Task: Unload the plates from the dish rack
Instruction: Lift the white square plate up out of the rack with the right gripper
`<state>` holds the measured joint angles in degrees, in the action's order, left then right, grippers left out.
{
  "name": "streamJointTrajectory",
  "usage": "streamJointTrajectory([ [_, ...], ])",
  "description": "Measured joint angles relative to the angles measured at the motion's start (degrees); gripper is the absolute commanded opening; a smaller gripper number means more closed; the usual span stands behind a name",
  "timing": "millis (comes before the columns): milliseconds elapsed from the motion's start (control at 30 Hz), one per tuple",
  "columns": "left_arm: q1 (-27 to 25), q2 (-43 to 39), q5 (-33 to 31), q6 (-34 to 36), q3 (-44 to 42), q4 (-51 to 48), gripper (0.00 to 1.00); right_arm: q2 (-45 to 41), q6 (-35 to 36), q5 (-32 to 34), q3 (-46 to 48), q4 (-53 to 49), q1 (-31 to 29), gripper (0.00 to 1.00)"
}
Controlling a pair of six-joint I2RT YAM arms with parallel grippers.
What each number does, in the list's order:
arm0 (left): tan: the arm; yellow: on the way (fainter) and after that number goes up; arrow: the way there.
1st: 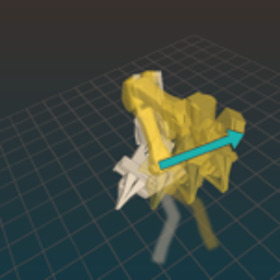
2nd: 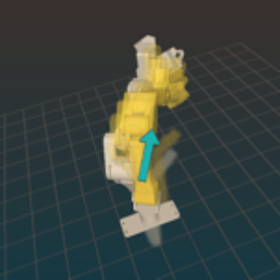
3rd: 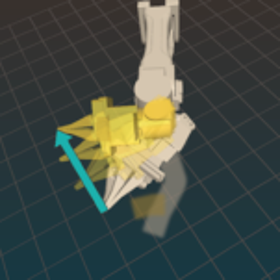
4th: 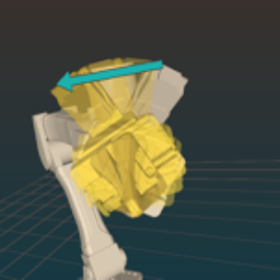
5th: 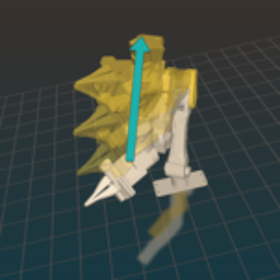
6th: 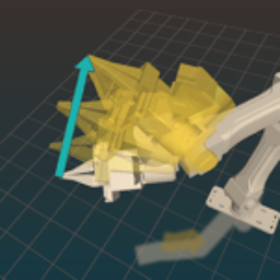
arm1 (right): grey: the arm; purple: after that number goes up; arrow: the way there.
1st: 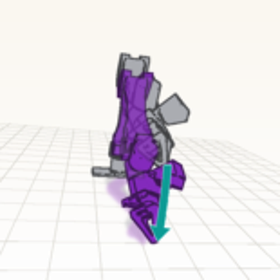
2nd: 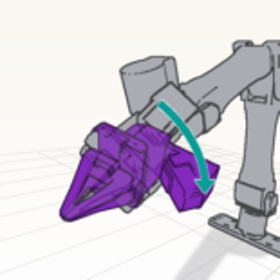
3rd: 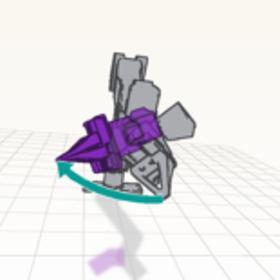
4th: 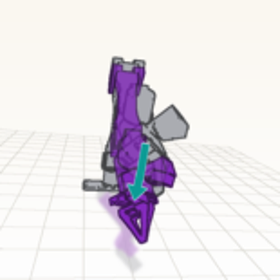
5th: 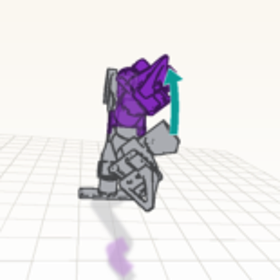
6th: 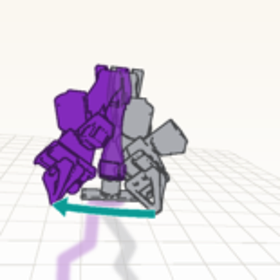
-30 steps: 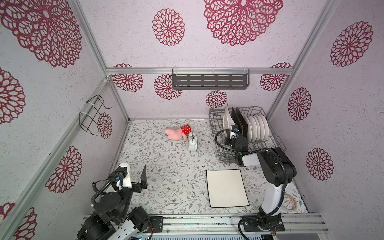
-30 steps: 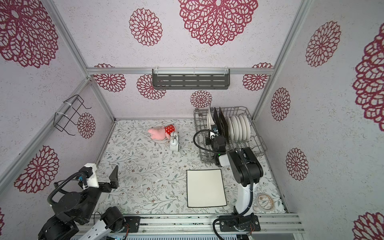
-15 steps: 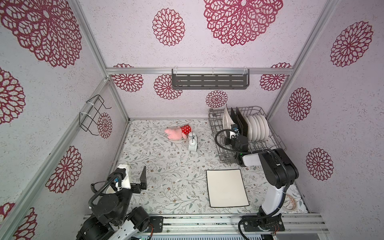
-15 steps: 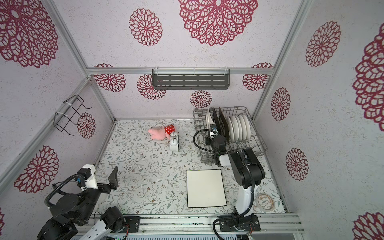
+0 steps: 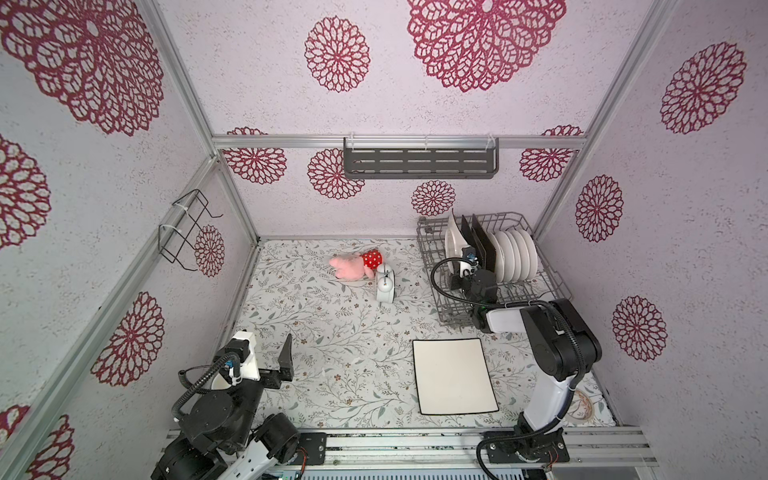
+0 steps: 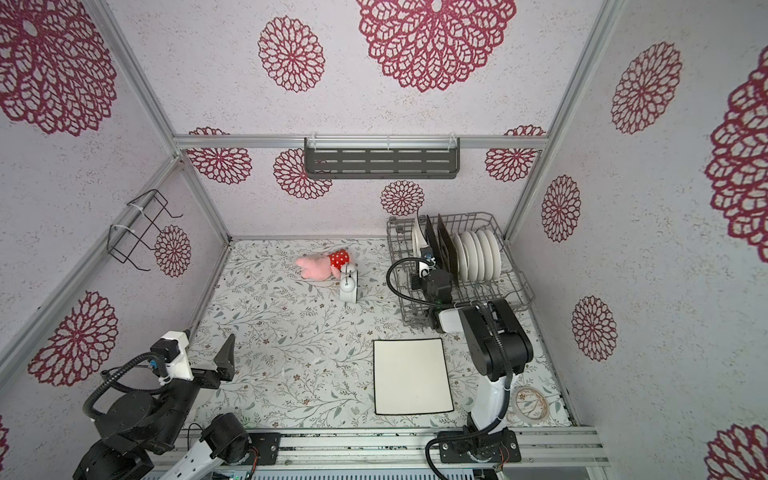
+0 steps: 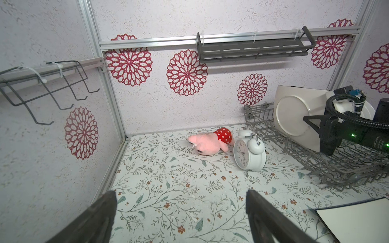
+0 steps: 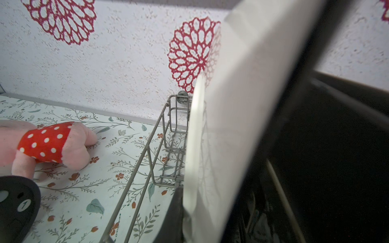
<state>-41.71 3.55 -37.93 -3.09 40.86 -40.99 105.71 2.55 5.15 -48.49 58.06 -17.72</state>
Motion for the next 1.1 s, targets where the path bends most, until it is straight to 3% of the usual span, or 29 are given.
streamJointTrajectory([
  [1100,0.0,-2.9,2.8,0.1,0.0,0.0,0.97,-13.0,4.2,-1.6,0.4,-10.1,-2.2,0.02],
])
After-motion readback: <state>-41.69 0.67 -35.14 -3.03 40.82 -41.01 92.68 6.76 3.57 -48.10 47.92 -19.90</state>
